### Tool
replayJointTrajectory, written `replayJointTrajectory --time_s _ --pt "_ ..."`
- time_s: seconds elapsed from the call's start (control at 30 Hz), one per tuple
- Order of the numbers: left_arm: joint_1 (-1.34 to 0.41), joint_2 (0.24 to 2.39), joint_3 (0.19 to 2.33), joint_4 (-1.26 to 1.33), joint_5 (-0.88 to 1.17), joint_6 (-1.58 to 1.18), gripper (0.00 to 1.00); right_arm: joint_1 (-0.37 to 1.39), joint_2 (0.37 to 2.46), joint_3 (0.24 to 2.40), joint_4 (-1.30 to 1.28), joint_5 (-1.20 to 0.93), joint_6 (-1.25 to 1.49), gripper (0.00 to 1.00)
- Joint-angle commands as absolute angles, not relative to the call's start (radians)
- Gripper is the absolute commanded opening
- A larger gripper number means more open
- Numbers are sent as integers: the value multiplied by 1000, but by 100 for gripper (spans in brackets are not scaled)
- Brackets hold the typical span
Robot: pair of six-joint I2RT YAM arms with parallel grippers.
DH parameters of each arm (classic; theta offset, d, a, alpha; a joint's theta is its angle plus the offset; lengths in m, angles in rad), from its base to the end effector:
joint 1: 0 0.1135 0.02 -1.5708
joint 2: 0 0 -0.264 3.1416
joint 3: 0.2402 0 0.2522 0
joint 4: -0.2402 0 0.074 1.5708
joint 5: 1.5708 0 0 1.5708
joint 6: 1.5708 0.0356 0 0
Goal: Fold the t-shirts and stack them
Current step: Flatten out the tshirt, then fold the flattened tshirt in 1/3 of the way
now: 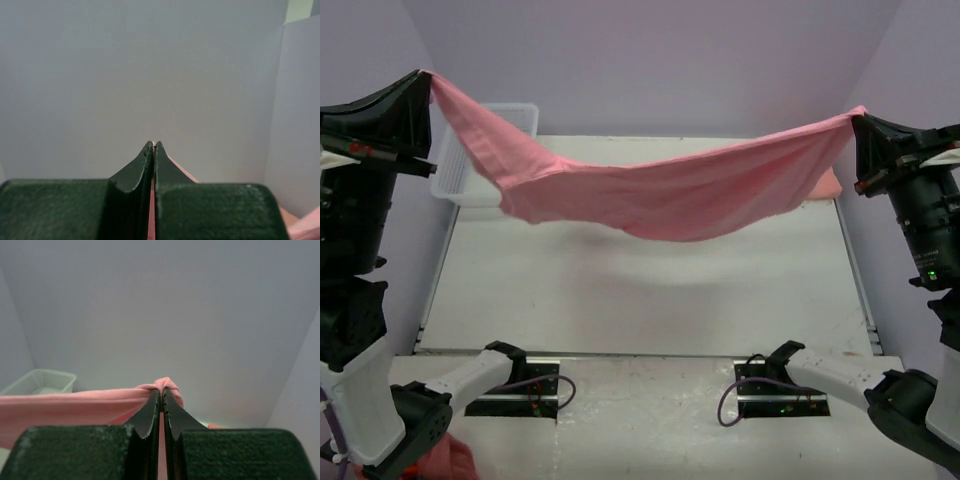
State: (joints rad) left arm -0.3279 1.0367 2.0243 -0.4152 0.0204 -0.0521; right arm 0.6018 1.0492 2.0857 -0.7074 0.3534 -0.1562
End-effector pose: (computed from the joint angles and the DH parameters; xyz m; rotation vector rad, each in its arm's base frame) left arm 0.0590 -0.0208 0.6376 0.1567 0.9922 -0.3579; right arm 0.0591 0.0256 0.6185 -0.1693 1.2531 0.1654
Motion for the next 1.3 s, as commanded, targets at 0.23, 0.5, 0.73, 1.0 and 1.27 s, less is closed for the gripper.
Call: replayJointTrajectory --time_s 0.23,0.5,0.73,1.0,1.27 --pt "-325 1109 1985 -586 65 -109 0 669 1117 1922 -798 518 -130 0" --pt "-322 1417 1775 -489 -47 -54 0 494 1359 1635 -614 381 -61 0" --pt "-256 1796 1772 -378 -71 -41 0 330 1663 1713 -552 278 -44 0" --pt "-207 1993 1793 -256 -77 -35 0 239 1857 1830 -529 206 -67 0" --pt "-202 2104 1873 -249 -52 -5 0 176 2046 1986 -538 137 -98 0"
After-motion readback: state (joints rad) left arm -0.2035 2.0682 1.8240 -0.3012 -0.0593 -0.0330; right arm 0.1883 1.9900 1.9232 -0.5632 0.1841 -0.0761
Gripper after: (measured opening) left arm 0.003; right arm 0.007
